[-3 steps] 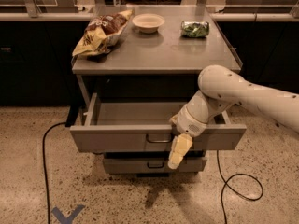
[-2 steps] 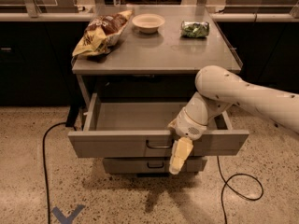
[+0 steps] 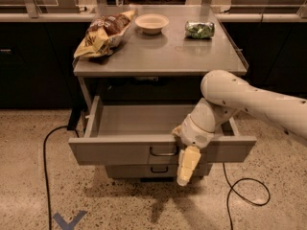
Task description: Open top drawer
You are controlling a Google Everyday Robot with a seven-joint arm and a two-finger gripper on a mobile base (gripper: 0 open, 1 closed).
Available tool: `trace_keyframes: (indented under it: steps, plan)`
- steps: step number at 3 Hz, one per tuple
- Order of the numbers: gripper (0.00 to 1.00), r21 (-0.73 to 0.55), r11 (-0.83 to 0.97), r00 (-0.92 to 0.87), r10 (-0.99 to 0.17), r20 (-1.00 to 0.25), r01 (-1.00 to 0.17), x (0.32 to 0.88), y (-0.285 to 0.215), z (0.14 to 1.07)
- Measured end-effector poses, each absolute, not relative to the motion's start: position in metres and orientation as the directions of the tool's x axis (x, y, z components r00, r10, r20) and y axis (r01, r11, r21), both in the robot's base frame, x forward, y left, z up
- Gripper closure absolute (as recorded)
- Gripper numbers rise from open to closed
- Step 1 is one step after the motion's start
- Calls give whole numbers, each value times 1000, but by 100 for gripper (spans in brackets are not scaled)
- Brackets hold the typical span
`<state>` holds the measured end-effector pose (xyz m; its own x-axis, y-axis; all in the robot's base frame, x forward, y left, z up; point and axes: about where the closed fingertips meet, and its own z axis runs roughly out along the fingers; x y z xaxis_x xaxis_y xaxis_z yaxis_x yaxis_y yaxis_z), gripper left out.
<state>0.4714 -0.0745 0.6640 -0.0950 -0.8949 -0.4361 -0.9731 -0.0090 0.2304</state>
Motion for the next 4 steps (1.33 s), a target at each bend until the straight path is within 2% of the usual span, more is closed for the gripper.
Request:
trace_keyframes:
  steps: [2,4]
  plan:
    - [0,220,-255,148,-900,-409,-942,386,-77,689]
    - [0,237,-256,134,-892,-431,-937,378,-79,682]
